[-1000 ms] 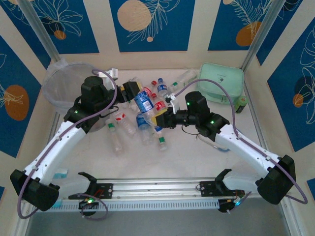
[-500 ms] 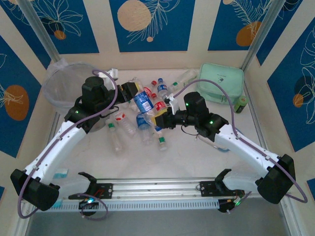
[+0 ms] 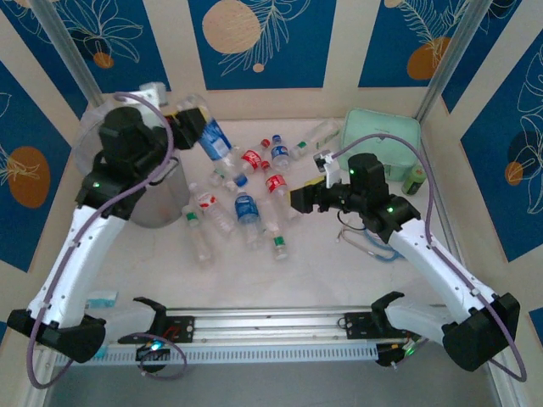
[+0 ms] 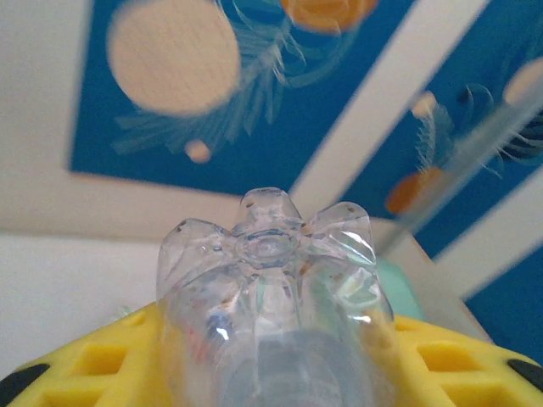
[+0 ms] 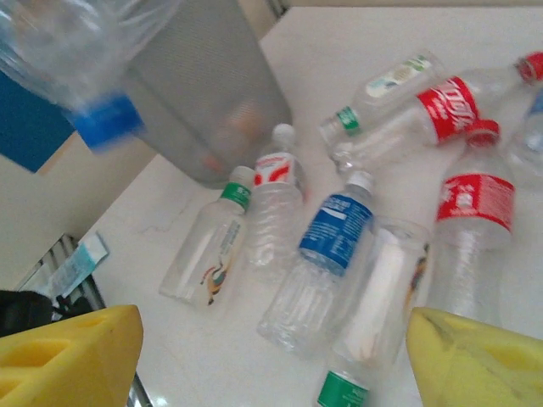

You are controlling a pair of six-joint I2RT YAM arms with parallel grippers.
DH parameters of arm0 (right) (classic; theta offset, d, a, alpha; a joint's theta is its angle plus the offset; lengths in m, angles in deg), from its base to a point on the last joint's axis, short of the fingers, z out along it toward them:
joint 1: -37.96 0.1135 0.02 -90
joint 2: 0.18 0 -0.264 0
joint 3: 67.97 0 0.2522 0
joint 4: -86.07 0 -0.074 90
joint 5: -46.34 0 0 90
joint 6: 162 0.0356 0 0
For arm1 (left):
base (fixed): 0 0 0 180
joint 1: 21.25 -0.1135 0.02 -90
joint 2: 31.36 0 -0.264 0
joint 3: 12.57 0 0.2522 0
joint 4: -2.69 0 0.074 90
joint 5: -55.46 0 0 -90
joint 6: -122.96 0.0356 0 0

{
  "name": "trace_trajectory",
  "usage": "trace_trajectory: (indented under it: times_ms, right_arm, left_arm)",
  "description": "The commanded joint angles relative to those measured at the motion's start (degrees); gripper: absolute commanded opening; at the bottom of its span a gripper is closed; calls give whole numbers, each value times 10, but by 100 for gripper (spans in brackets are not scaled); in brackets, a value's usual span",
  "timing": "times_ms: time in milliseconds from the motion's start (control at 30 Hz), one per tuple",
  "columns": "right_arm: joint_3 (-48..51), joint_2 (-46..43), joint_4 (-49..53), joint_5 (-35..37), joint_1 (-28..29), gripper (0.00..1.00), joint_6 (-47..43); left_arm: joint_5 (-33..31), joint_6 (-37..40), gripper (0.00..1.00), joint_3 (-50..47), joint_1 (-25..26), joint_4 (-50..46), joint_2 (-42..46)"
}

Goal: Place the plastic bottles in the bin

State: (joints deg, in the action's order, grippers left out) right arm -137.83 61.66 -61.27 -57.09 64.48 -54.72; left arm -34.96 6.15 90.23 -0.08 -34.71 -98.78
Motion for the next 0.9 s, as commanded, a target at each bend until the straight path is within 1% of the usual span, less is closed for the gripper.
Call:
trace_trajectory:
  times_ms: [0, 100, 200, 300, 433, 533, 633, 700, 800, 867]
  right_arm:
    - [17, 18, 37, 16, -23, 80, 36]
    - [34, 26, 24, 1, -54, 80, 67]
    - [47, 28, 3, -9, -67, 79, 84]
    - [51, 36, -4, -8, -70, 79, 93]
    - [65, 38, -28, -25, -72, 79, 114]
    - [69, 33, -28, -10, -73, 79, 121]
    - [62, 20, 5, 53, -67, 80, 105]
    - [63, 8, 24, 84, -66, 80, 96]
    - [67, -6, 40, 104, -68, 80, 83]
    - [71, -13, 45, 110, -70, 80, 79]
  left_arm:
    - [-138, 110, 29, 79, -10, -53, 17]
    - [-221, 169, 15, 136, -23, -91, 12]
    - [-279, 221, 0, 186, -42, -133, -3]
    - [-308, 255, 0, 211, -69, -154, -19]
    - [-307, 287, 0, 228, -108, -165, -48]
    - [-291, 288, 0, 233, -144, -176, -77]
    - [-220, 270, 0, 213, -186, -169, -97]
    - [-204, 279, 0, 209, -197, -175, -119]
    - [-180, 291, 0, 192, -209, -184, -148]
    - [-141, 280, 0, 158, -221, -171, -152]
